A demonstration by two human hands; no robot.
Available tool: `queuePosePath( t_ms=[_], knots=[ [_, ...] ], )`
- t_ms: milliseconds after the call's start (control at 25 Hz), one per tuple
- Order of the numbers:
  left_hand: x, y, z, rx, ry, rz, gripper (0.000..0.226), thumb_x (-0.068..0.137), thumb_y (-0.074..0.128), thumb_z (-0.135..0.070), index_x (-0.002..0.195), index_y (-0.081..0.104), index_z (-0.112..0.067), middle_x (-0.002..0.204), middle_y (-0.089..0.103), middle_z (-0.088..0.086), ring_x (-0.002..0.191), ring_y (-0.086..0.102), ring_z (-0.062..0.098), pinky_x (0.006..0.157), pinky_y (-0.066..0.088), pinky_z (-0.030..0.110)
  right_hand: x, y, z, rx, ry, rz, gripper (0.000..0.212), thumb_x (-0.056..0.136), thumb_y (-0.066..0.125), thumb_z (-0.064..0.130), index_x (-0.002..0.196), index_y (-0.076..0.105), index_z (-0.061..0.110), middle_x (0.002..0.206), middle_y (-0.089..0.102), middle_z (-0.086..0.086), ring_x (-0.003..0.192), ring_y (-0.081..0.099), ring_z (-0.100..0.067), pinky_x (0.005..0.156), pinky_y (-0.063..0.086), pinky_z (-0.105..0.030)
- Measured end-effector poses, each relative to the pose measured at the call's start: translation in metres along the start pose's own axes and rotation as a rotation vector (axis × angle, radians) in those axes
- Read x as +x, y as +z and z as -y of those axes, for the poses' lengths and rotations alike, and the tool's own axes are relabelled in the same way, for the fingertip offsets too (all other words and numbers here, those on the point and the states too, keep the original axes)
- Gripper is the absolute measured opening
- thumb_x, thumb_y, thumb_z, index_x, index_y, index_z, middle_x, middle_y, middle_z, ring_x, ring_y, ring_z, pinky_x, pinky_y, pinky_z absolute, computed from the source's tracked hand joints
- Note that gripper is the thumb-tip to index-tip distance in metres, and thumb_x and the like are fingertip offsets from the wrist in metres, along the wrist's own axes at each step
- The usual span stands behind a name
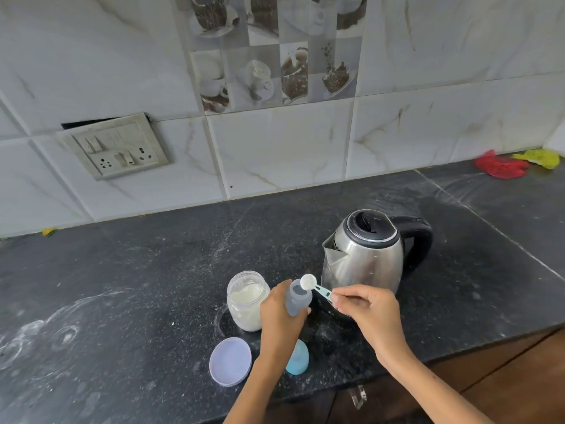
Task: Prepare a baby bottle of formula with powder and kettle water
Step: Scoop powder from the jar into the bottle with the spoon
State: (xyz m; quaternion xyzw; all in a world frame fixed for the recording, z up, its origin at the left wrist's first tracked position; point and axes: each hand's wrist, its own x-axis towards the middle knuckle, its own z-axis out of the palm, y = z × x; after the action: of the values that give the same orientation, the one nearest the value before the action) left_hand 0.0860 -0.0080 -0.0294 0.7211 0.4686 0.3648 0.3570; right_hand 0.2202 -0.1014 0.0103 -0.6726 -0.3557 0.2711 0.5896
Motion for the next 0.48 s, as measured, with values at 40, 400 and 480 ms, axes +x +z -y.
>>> queuePosePath(
  t_ms=[40,400,480],
  knots=[
    [0.0010,-0.0014,-0.0003,0.002,0.007,0.000,0.033,0.070,0.075,-0.009,0.099,0.064,-0.022,0.087,0.067,-0.009,0.079,0.061,0.009,0.066,0.050,0.023,0.0001,0.0000,-0.0005,-0.008,-0.003,0.005,0.014,0.077,0.080,0.006,0.084,0.079,0.018,0.075,0.078,0.002,0.073,0.075,-0.015,0.070,0.061,-0.026],
    [0.0042,-0.0060,-0.0027,0.079,-0.002,0.021,0.054,0.071,0.073,-0.003,0.122,0.058,-0.010,0.113,0.065,0.004,0.101,0.058,0.018,0.082,0.038,0.019,0.0036,0.0032,0.0033,-0.162,-0.086,0.020,0.012,0.076,0.081,0.008,0.085,0.080,0.016,0.071,0.078,0.006,0.068,0.074,-0.006,0.067,0.060,-0.020],
    [0.0050,-0.0063,-0.0023,0.086,0.003,0.026,0.055,0.071,0.073,-0.003,0.124,0.058,-0.010,0.115,0.064,0.005,0.104,0.058,0.019,0.084,0.037,0.018,0.0049,0.0043,0.0041,-0.212,-0.113,0.020,0.011,0.076,0.081,0.009,0.085,0.080,0.016,0.071,0.077,0.008,0.066,0.073,-0.003,0.065,0.059,-0.018]
  ],
)
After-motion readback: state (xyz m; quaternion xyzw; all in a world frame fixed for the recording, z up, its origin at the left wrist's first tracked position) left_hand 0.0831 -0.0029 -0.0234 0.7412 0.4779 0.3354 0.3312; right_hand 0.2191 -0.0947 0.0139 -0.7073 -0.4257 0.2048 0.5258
